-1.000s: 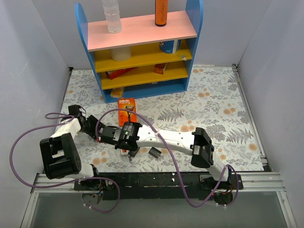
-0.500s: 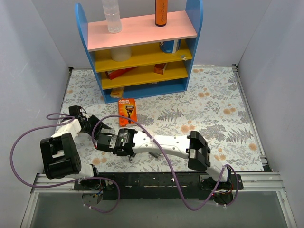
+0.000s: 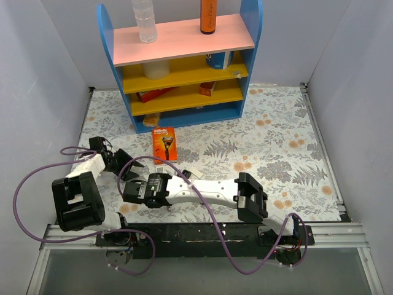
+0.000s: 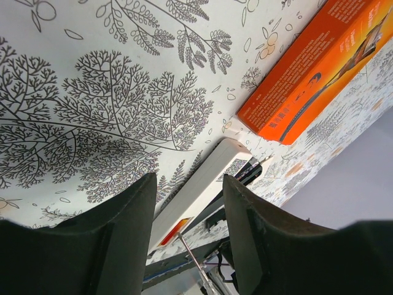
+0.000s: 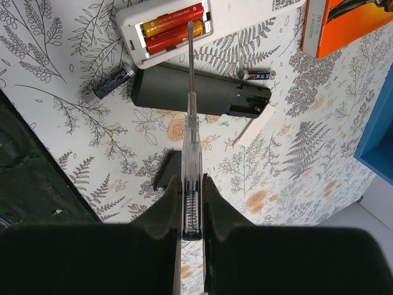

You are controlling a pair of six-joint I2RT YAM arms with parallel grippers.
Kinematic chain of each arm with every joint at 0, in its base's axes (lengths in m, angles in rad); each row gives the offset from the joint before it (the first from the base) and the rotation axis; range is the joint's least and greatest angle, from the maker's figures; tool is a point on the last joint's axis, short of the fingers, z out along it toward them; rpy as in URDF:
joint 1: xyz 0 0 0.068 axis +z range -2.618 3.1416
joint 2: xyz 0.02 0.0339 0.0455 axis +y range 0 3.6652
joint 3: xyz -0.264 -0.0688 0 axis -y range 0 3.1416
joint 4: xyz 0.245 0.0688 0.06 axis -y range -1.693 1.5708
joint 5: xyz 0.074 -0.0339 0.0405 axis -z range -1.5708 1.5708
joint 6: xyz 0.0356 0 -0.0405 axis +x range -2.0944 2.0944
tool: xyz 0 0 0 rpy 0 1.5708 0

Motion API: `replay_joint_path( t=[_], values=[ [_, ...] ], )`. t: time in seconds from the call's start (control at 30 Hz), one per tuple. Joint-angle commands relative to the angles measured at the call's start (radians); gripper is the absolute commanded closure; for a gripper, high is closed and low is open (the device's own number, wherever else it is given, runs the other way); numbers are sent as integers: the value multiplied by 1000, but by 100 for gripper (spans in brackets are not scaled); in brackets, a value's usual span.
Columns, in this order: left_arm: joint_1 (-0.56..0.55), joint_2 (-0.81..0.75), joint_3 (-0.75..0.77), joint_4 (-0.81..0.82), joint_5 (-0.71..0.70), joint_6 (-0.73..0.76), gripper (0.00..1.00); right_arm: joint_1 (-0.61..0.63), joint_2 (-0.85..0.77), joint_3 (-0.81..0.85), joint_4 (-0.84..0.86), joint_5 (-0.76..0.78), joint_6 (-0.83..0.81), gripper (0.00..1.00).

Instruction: Unload the batteries from the remote control

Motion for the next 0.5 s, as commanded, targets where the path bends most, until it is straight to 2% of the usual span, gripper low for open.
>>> replay_joint_path(
  t=[0.0,0.47],
  values=[
    [4,-11,-13,12,19,13,53,13,2,33,-25,24,18,99],
    [4,-5,-29,24,52,4,52,23,4,1,-23,69,6,99]
  ],
)
